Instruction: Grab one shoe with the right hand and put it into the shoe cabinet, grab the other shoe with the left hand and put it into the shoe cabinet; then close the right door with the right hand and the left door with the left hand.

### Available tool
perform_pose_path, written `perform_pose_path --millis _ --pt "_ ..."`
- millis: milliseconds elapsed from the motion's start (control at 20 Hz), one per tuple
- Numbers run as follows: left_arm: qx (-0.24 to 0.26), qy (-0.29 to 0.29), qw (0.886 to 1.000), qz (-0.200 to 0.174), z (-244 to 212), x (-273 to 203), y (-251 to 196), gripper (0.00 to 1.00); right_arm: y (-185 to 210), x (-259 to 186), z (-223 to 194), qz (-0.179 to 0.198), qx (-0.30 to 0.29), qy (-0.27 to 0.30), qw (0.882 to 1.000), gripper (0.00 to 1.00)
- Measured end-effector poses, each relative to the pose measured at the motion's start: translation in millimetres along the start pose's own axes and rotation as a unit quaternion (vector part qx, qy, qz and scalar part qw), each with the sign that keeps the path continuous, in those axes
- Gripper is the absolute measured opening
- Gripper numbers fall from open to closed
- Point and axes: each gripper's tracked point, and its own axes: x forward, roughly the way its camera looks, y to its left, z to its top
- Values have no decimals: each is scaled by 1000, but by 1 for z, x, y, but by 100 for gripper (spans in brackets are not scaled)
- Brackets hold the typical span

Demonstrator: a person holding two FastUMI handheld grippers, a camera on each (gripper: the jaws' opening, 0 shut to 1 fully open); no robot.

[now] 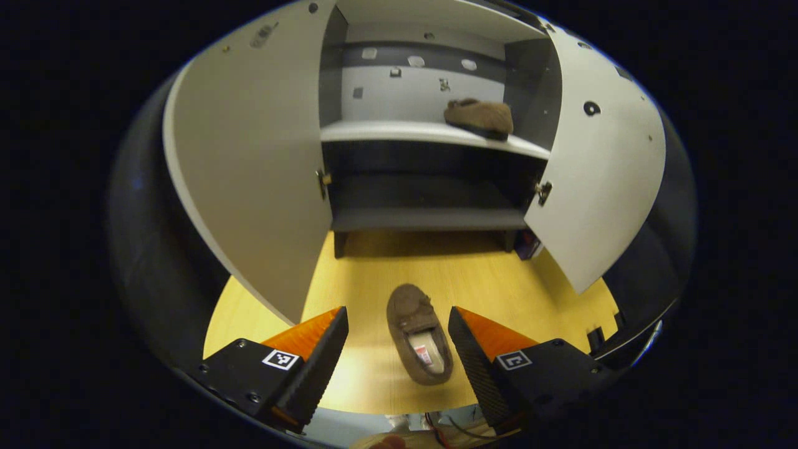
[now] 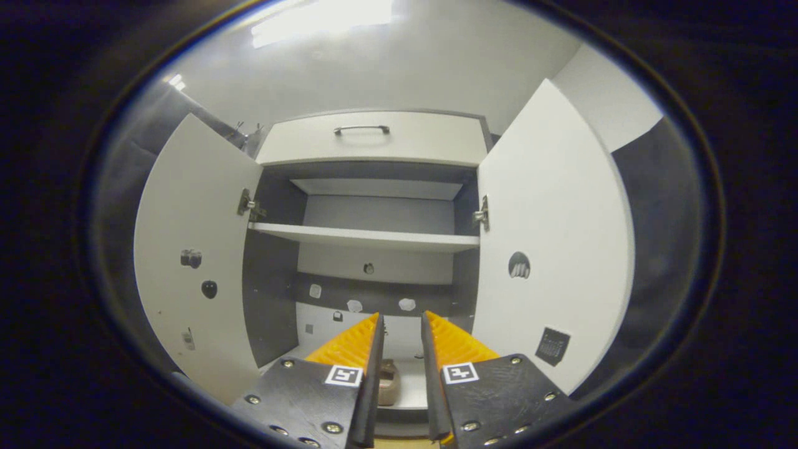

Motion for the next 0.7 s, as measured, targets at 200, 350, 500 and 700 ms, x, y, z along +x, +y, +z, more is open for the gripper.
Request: perform_pose_path --millis 200,350,500,700 --pt "-4 78 997 -12 -50 39 2 99 -19 -23 25 -21 -10 -23 999 32" --pt "-25 126 992 -14 -70 51 8 97 -31 -33 35 -33 -14 -29 999 32" --pt "-44 165 985 -19 -84 63 12 97 -39 -44 40 -48 -24 -35 998 29" --pt "-83 206 974 -31 -105 80 6 92 -49 -50 41 -61 -25 -33 997 29"
